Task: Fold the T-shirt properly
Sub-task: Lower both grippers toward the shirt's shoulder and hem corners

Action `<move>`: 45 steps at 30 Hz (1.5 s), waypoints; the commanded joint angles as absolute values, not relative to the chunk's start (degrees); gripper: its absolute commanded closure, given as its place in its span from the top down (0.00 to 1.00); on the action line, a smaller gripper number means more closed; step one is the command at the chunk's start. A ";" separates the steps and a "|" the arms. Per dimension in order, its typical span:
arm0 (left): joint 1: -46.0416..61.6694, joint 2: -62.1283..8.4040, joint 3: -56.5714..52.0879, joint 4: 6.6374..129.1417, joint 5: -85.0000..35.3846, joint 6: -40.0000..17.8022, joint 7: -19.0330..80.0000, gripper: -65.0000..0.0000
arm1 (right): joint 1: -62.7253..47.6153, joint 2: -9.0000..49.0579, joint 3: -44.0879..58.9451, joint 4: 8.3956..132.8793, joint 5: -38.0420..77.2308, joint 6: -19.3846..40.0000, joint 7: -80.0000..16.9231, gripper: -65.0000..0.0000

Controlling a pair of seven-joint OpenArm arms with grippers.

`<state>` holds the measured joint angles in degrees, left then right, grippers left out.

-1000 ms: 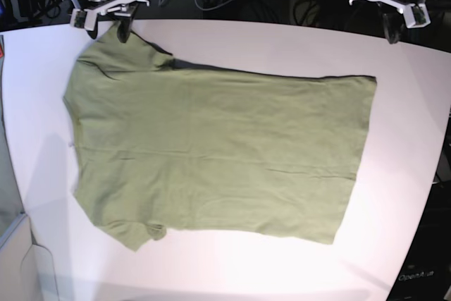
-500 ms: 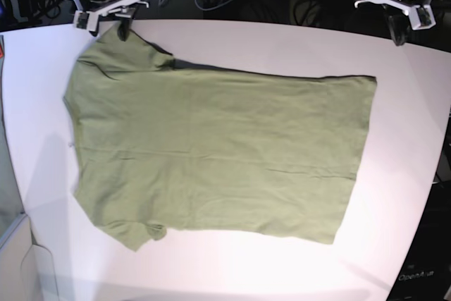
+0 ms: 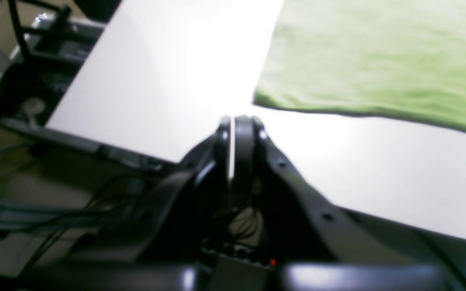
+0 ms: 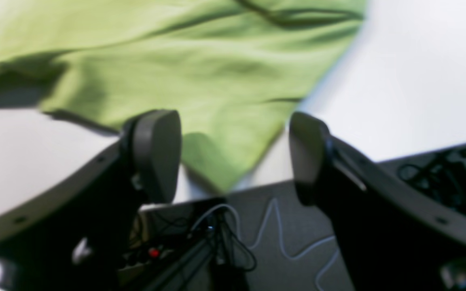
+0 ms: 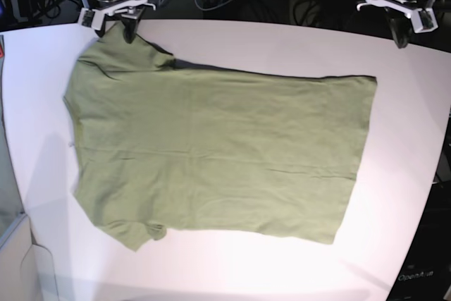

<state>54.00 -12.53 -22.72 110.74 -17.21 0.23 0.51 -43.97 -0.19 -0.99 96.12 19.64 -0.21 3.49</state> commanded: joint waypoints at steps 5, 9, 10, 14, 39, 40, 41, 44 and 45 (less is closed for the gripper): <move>54.64 -13.05 -23.43 111.69 -17.01 0.31 -0.75 0.02 | -43.47 -0.31 -1.80 96.40 20.00 0.13 1.80 0.63; 54.64 -13.05 -23.43 111.69 -17.01 0.31 -0.75 0.02 | -42.33 -0.31 -1.80 96.57 20.00 0.13 -0.66 0.62; 54.64 -13.05 -23.43 111.69 -17.01 0.31 -0.75 0.02 | -41.80 -0.31 -2.07 96.57 20.00 0.13 -1.27 0.62; 54.64 -13.05 -23.43 111.69 -17.01 0.31 -0.75 0.02 | -40.57 -0.31 -2.07 96.48 20.00 0.13 -2.42 0.54; 48.84 -11.38 -30.11 113.89 -17.71 -0.04 6.55 0.41 | -40.31 0.04 -1.98 96.84 19.82 -0.04 -2.42 0.01; 48.04 -11.03 -31.08 113.80 -17.71 -1.19 6.55 0.44 | -40.31 0.13 -1.98 96.84 19.82 -0.04 -2.42 0.01; 46.99 -10.95 -31.87 113.71 -17.71 -3.12 6.55 0.45 | -40.31 0.48 -1.98 96.75 19.82 -0.04 -2.42 0.01; 43.21 -9.71 -33.27 111.52 -17.71 -9.54 8.75 0.45 | -40.22 0.66 -1.98 96.57 19.82 -0.04 -2.42 0.01; 41.36 -9.45 -34.07 110.64 -17.63 -11.47 10.59 0.45 | -40.22 0.75 -1.98 96.57 19.82 -0.04 -2.42 0.01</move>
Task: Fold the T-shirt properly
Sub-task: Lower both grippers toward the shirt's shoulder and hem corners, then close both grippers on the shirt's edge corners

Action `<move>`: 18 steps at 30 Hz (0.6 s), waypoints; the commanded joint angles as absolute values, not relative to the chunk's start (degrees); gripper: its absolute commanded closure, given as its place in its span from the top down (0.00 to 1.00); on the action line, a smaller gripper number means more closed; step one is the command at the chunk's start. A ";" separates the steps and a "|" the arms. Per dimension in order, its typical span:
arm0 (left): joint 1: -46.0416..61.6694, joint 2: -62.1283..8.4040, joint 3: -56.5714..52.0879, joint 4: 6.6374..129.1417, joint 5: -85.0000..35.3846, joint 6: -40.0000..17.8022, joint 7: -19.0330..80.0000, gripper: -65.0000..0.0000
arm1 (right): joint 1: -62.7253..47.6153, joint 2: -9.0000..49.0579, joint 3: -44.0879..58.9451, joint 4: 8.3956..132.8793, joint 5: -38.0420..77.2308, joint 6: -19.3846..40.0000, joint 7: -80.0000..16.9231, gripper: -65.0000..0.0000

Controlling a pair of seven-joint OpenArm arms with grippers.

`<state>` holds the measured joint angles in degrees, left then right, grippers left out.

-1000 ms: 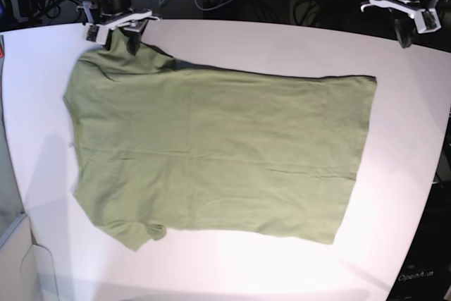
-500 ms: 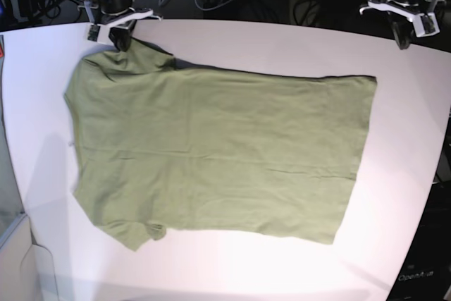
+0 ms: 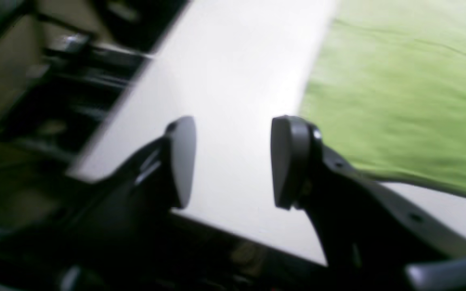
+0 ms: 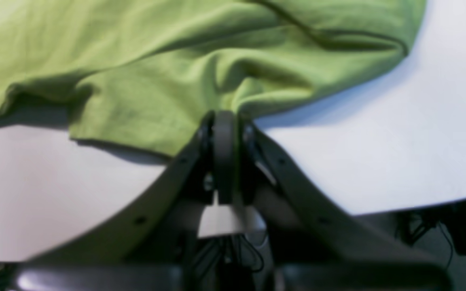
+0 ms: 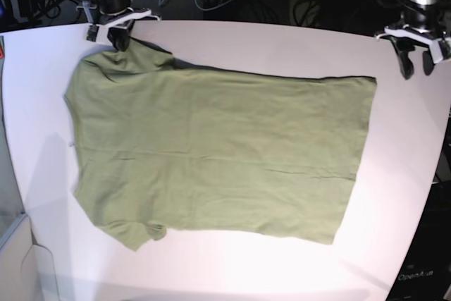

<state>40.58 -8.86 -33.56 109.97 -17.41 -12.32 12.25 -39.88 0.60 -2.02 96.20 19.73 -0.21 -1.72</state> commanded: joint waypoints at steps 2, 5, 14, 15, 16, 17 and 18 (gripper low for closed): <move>36.70 -8.84 -36.44 108.88 -17.63 -15.87 16.31 0.45 | -40.22 0.75 -1.98 96.57 19.82 -0.04 -2.42 0.01; 29.49 -7.25 -41.80 106.07 -17.10 -22.99 26.24 0.45 | -40.22 0.75 -1.98 96.57 19.82 -0.04 -2.42 0.01; 17.80 -6.37 -49.27 96.75 -10.77 -37.58 35.56 0.45 | -40.22 0.75 -1.98 96.57 19.74 -0.04 -2.42 0.00; 16.84 -6.29 -49.36 95.96 -8.84 -38.46 35.47 0.45 | -40.22 0.75 -1.98 96.57 19.74 -0.04 -2.42 0.00; 15.87 -6.20 -49.36 95.34 -7.34 -39.52 35.47 0.45 | -40.22 0.75 -1.98 96.57 19.74 -0.04 -2.42 0.00; 15.25 -6.02 -49.36 94.73 -6.46 -40.00 35.56 0.45 | -40.22 0.75 -1.98 96.57 19.74 -0.04 -2.42 0.00; 14.90 -5.49 -49.36 94.46 -5.93 -40.00 35.56 0.45 | -40.22 0.75 -1.98 96.57 19.74 -0.04 -2.42 0.00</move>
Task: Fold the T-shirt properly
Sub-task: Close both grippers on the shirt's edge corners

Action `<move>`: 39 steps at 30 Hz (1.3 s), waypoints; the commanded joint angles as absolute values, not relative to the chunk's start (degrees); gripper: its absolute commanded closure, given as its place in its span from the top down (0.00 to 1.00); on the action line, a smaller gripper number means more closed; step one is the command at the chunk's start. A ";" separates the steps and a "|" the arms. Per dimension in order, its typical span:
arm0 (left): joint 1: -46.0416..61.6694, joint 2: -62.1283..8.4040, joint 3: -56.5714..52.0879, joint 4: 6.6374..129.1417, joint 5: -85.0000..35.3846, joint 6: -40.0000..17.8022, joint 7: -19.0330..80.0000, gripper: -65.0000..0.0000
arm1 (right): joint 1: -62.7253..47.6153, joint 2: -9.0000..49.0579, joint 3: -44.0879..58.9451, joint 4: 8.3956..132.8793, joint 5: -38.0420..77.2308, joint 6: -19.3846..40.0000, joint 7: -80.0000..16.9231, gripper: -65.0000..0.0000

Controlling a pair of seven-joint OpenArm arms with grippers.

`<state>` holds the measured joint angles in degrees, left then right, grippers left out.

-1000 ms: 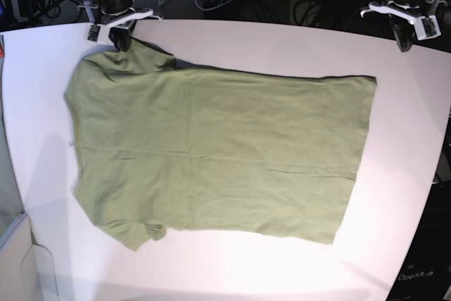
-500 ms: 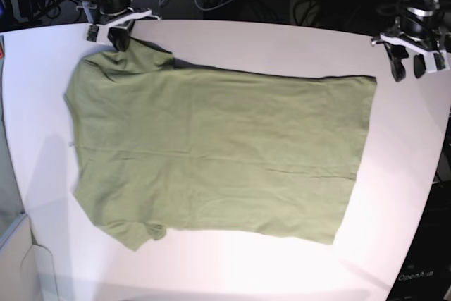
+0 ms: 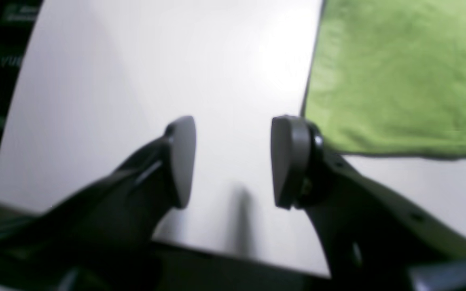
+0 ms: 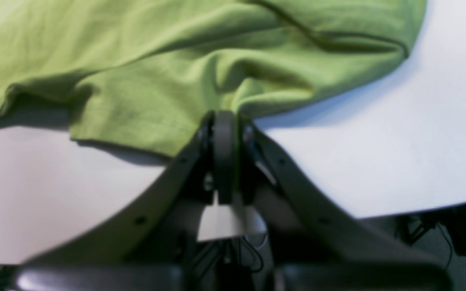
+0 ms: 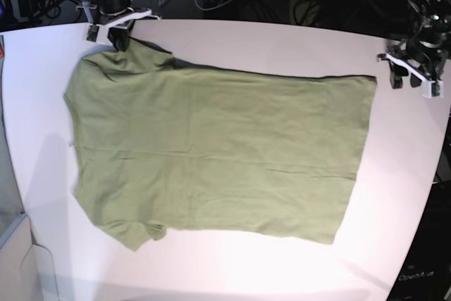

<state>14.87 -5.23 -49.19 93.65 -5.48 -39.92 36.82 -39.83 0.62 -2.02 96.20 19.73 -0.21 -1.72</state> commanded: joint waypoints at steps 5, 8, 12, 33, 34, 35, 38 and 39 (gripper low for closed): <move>14.11 -3.56 -49.36 94.90 -3.91 -40.00 35.56 0.45 | -40.22 0.75 -1.98 96.57 19.74 -0.04 -2.42 0.00; 13.76 -3.12 -49.27 94.64 -3.91 -40.00 36.00 0.45 | -40.22 0.75 -1.98 96.57 19.74 0.04 -2.42 0.00; 13.76 -3.03 -49.27 94.37 -4.09 -40.00 36.00 0.45 | -40.22 0.75 -2.07 96.48 19.74 0.04 -2.42 0.00; 13.58 -1.10 -44.44 94.11 -4.00 -40.00 35.47 0.45 | -40.22 0.84 -2.15 96.48 19.65 0.13 -2.42 0.00; 13.58 -1.10 -44.44 94.11 -4.00 -40.00 35.47 0.45 | -40.22 0.84 -2.15 96.48 19.65 0.13 -2.42 0.00; 13.58 -1.10 -44.44 94.11 -4.00 -40.00 35.47 0.45 | -40.22 0.84 -2.15 96.48 19.65 0.13 -2.42 0.00; 13.49 -1.27 -44.53 92.26 -4.00 -40.00 35.38 0.45 | -40.22 0.84 -2.15 96.48 19.65 0.13 -2.42 0.00; 12.88 -1.45 -44.53 91.12 -4.00 -40.00 35.38 0.45 | -40.22 0.84 -2.15 96.48 19.65 0.13 -2.42 0.00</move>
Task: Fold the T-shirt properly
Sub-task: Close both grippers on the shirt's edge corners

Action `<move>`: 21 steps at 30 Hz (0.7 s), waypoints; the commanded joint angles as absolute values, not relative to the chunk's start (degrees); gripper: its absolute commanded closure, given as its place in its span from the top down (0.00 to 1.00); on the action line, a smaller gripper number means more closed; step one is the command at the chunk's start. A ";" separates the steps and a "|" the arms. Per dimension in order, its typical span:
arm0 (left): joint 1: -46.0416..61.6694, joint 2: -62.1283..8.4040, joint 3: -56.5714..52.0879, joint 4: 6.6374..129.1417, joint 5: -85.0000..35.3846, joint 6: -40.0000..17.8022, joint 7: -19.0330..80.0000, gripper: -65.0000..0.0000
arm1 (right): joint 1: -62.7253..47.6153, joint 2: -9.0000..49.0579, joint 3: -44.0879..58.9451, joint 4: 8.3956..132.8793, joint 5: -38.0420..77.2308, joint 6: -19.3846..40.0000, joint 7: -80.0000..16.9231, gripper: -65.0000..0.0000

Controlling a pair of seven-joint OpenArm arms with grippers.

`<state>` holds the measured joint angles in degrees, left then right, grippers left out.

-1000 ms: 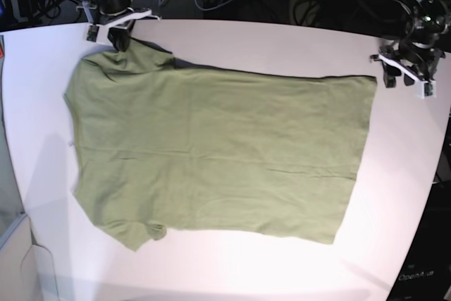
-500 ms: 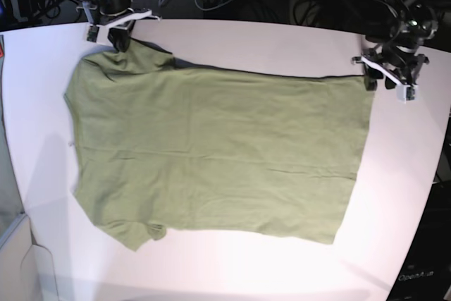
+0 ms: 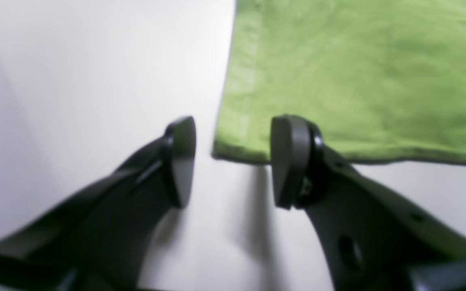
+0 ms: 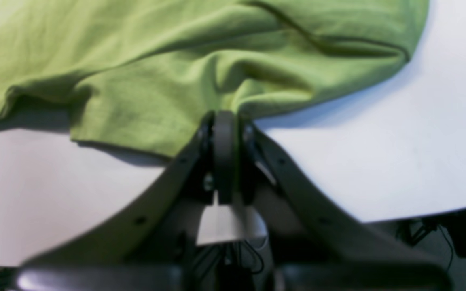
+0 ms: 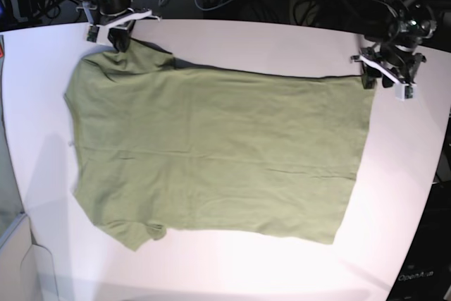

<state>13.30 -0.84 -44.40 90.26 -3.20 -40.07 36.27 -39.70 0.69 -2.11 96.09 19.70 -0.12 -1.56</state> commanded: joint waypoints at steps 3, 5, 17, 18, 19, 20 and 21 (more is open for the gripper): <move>11.56 -1.63 -44.62 88.04 -4.00 -40.00 35.38 0.45 | -40.22 0.84 -2.15 96.48 19.65 0.13 -2.42 0.00; 11.30 -1.63 -46.02 86.90 -4.00 -40.00 35.38 0.45 | -40.22 0.84 -2.15 96.48 19.65 0.13 -2.42 0.00; 11.21 -1.19 -46.37 86.46 -4.00 -40.00 35.47 0.44 | -40.31 1.71 -2.15 96.48 19.65 -0.04 -2.42 0.00; 11.21 -1.10 -46.29 86.46 -4.00 -40.00 35.56 0.44 | -40.31 1.71 -2.15 96.48 19.65 -0.04 -2.42 0.00; 11.21 -1.10 -45.67 86.46 -4.00 -40.00 35.82 0.44 | -40.31 1.71 -2.15 96.48 19.65 -0.04 -2.42 0.00; 11.21 -1.10 -44.97 86.46 -4.00 -40.00 35.91 0.44 | -40.31 1.71 -2.15 96.48 19.65 -0.04 -2.42 0.00; 11.21 -1.10 -44.35 86.46 -4.00 -40.00 35.91 0.44 | -40.31 1.71 -2.15 96.48 19.65 -0.04 -2.42 0.00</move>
